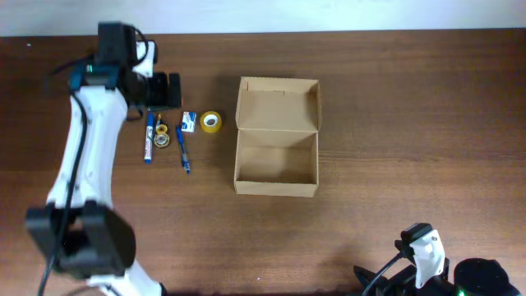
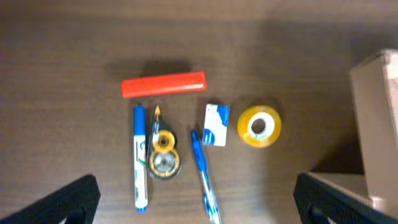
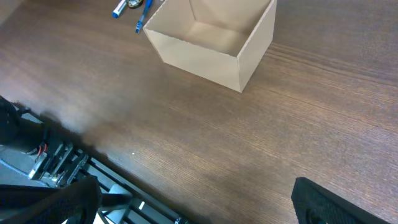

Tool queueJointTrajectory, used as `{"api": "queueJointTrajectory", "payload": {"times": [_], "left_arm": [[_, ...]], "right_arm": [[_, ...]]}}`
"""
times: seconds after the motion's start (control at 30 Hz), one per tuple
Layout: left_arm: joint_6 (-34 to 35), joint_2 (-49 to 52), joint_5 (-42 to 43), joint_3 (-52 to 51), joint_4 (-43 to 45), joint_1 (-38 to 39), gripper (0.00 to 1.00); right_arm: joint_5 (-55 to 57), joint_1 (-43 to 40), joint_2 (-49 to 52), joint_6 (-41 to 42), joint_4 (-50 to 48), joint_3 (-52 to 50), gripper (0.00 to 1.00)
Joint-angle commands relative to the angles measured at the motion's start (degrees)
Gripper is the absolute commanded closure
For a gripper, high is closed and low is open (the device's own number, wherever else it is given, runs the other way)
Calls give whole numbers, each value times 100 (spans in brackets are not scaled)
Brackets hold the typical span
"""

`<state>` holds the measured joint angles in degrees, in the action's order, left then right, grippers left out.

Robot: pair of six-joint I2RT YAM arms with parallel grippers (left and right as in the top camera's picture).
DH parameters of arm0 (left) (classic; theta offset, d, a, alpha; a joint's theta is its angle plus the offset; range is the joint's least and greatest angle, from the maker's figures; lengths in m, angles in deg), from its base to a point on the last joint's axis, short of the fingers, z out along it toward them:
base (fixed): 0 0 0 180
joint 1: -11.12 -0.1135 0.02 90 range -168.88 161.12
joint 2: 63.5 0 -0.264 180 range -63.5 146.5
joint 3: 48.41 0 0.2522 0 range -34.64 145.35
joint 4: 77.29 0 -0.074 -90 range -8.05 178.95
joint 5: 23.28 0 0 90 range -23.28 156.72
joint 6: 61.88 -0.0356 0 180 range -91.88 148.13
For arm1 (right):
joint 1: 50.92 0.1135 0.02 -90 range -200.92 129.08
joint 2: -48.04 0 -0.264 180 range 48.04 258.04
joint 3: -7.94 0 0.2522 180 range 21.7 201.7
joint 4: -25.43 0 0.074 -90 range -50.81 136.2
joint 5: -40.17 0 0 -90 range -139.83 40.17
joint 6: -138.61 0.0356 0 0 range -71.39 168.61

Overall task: Pack container
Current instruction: 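Reach the left gripper over the red stapler, then lower the left gripper and grasp the red stapler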

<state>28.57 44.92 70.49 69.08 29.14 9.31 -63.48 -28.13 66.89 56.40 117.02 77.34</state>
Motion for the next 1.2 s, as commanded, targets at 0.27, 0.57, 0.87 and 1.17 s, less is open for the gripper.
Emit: {"api": "queueJointTrajectory", "payload": {"times": [0.27, 0.57, 0.87, 1.17], "left_arm": [[15, 1541, 815, 1362, -348, -66, 1], [286, 1674, 1152, 1360, 157, -22, 1], [3873, 1751, 157, 1360, 245, 35, 0], [4940, 2389, 87, 1829, 98, 63, 0]], "right_arm": [[-76, -37, -13, 44, -15, 2, 1], [-76, -37, -13, 44, -15, 2, 1], [-76, -37, -13, 44, -15, 2, 1], [-76, -37, -13, 44, -15, 2, 1]]}}
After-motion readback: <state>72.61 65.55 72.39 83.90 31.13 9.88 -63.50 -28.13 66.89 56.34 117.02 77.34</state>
